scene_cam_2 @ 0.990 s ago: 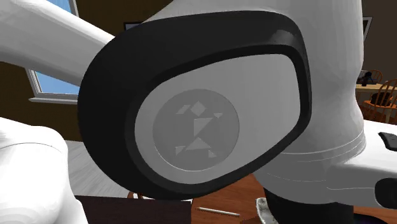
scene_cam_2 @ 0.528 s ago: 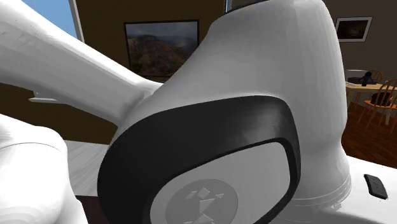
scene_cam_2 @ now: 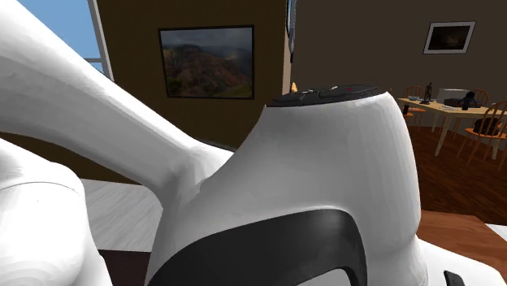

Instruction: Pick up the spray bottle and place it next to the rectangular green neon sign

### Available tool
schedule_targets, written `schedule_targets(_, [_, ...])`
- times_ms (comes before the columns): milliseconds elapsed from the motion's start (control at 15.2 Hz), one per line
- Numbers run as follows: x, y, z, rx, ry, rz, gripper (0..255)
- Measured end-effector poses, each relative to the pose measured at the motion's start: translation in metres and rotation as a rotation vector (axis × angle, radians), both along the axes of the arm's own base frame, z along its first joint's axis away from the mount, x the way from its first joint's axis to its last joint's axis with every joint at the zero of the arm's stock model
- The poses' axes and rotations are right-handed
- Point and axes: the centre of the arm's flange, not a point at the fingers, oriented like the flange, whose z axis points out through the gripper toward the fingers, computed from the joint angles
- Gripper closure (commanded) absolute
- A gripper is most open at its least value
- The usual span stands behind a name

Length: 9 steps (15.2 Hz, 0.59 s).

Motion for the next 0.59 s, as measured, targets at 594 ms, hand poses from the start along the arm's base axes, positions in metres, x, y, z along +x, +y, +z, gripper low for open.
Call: schedule_targets(594, [0.001,0.0,-0.049,0.001,-0.001,0.0,255])
